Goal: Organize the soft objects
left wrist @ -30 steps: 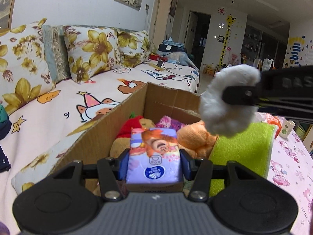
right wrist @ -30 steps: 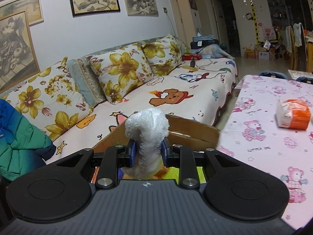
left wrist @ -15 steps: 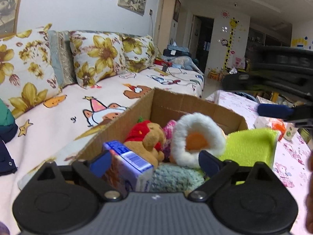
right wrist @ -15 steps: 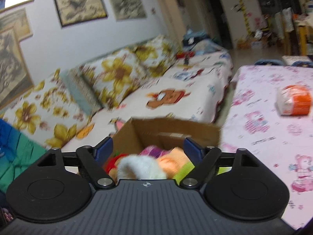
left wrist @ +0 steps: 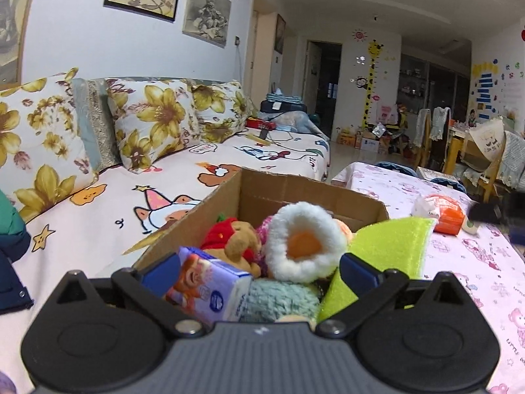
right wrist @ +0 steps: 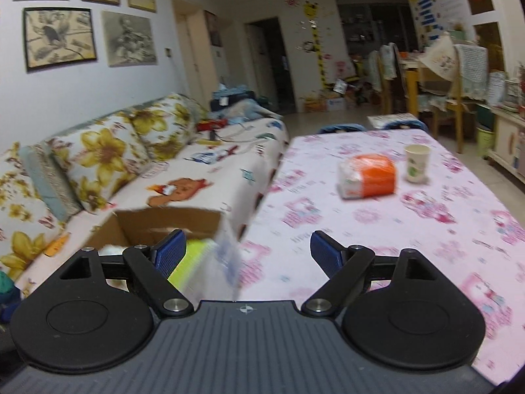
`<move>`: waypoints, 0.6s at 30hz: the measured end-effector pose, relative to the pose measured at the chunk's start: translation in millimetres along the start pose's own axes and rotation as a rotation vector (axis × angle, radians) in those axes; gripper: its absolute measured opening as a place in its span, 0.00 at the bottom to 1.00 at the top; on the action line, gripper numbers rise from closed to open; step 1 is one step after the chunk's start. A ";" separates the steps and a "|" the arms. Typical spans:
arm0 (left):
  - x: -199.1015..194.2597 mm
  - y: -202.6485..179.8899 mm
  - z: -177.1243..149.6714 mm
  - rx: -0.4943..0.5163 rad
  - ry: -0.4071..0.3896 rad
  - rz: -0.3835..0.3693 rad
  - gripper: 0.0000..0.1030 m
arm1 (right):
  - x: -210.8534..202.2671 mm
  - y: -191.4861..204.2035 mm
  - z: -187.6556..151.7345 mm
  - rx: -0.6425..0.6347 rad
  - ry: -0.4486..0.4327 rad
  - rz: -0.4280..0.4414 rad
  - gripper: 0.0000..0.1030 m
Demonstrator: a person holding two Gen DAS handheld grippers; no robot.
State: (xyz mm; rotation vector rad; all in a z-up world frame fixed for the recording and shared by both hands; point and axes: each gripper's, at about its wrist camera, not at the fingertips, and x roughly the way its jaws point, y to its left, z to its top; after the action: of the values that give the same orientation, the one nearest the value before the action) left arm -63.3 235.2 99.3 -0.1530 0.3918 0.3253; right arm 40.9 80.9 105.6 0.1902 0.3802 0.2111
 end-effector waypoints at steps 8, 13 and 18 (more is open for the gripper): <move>-23.1 -6.9 -2.8 0.027 0.017 0.035 0.99 | -18.4 -6.7 -24.5 -0.004 0.087 -0.037 1.00; -44.6 -14.2 -7.3 0.060 0.020 0.022 0.99 | -37.4 -2.5 -31.4 -0.043 0.093 -0.036 1.00; -67.6 -15.6 -9.9 0.081 0.013 0.028 0.99 | -51.6 -2.0 -33.0 -0.048 0.092 -0.047 1.00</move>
State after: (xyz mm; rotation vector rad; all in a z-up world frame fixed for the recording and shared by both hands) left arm -120.4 199.6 118.5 -0.0702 0.4201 0.3360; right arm -18.2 71.4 92.9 0.1249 0.4701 0.1831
